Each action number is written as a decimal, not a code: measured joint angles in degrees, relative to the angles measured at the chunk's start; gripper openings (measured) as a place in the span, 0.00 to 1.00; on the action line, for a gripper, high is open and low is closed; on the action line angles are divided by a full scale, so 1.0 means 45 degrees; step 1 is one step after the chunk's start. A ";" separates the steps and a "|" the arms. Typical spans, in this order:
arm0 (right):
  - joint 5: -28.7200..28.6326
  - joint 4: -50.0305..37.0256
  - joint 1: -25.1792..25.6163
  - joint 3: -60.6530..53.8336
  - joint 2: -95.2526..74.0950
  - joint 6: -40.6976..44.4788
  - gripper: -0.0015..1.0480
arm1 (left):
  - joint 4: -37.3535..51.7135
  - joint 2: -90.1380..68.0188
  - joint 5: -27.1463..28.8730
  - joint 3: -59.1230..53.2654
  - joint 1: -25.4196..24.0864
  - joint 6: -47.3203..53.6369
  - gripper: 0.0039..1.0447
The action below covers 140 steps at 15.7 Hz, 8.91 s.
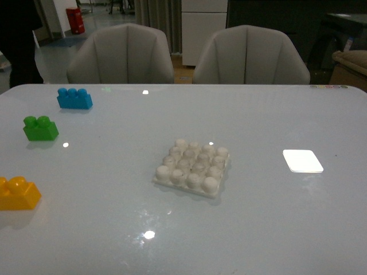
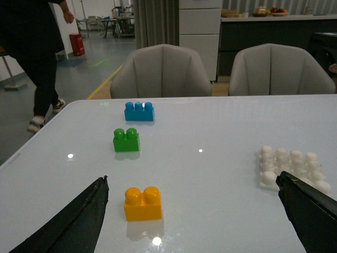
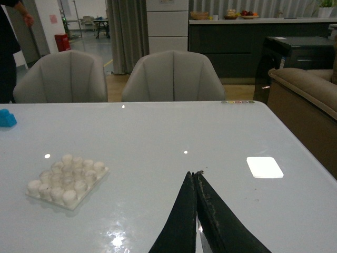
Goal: Insert yellow block into base center
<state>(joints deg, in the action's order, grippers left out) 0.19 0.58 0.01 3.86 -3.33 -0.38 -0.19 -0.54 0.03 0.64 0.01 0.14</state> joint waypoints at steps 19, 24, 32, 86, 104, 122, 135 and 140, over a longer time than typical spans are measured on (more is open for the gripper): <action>-0.0029 -0.0083 0.0000 -0.0719 0.0675 0.0010 0.94 | 0.0000 0.0000 0.0005 0.0000 0.0000 -0.0005 0.94; -0.0029 -0.0083 0.0000 -0.0719 0.0675 0.0010 0.94 | 0.0000 0.0000 0.0000 -0.0005 0.0000 -0.0005 0.94; -0.0034 -0.0092 0.0000 -0.0719 0.0675 0.0010 0.94 | 0.3521 -0.7839 -0.1404 0.2327 -0.0889 -0.0117 0.94; -0.0034 -0.0083 0.0000 -0.0719 0.0675 0.0010 0.94 | 0.9884 -2.6112 -0.1889 0.8845 -0.2458 -0.1258 0.94; -0.0029 -0.0087 0.0000 -0.0719 0.0675 0.0010 0.94 | 0.9039 -2.3552 -0.0884 0.7922 0.0253 -0.0787 0.62; -0.0034 -0.0083 0.0000 -0.0719 0.0675 0.0010 0.94 | 0.5032 -2.8429 0.0661 1.5382 0.6305 -0.0782 0.62; -0.0034 -0.0087 0.0000 -0.0719 0.0675 0.0010 0.94 | 0.3400 -2.8803 -0.1506 1.6548 0.5459 0.0355 0.62; -0.0034 -0.0083 0.0000 -0.0719 0.0675 0.0010 0.94 | 0.3220 -2.8812 -0.1923 1.6330 0.5221 0.0243 0.62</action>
<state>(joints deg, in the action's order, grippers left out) 0.03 0.21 0.01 0.62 -0.30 -0.34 14.31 -130.19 -8.62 74.13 23.51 1.23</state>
